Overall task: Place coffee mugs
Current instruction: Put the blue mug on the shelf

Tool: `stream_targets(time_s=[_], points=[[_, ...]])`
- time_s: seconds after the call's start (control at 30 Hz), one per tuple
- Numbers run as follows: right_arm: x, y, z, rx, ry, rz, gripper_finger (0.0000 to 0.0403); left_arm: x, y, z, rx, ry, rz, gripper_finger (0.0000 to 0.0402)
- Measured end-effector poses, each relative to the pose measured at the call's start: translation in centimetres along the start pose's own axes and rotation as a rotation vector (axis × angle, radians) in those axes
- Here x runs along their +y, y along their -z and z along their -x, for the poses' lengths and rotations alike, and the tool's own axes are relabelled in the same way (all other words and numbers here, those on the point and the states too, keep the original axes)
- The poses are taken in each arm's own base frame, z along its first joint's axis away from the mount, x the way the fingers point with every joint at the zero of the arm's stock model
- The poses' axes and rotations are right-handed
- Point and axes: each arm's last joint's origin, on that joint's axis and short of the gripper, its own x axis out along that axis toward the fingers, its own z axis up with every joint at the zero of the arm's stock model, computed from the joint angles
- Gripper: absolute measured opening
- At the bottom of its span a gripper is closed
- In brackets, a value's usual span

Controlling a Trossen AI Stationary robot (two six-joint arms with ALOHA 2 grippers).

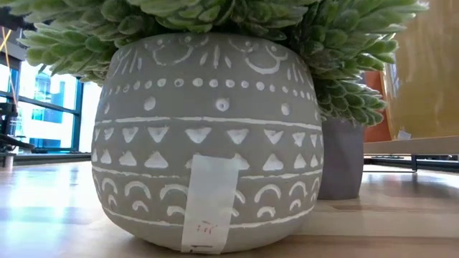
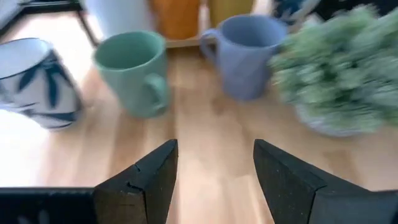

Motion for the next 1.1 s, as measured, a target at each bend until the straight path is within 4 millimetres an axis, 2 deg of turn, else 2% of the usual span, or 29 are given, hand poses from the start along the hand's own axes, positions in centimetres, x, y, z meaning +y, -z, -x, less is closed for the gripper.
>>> stream_targets(time_s=[0.17, 0.4, 0.5, 0.77, 1.1], points=[[0.0, 0.7, -1.3, 0.042, 0.029, -0.038, 0.0161, 0.0, 0.5, -1.1, 0.018, -0.085, -0.014, 0.0197], [0.0, 0.8, -1.5, 0.049, 0.036, -0.045, 0.0161, -0.3, 1.1, -2.4, 0.038, -0.095, -0.015, 0.0197], [0.4, 1.0, -2.0, 0.063, 0.025, -0.029, 0.0161, -0.3, 1.1, -2.4, 0.038, -0.095, -0.015, 0.0197], [2.2, 2.1, -5.2, 0.134, 0.041, 0.021, 0.0161, -0.3, 0.9, -2.4, 0.024, -0.091, -0.008, 0.0197], [2.3, 2.4, -7.7, 0.146, 0.124, 0.017, 0.0161, -0.3, 0.9, -2.4, 0.024, -0.088, 0.010, 0.0197]])
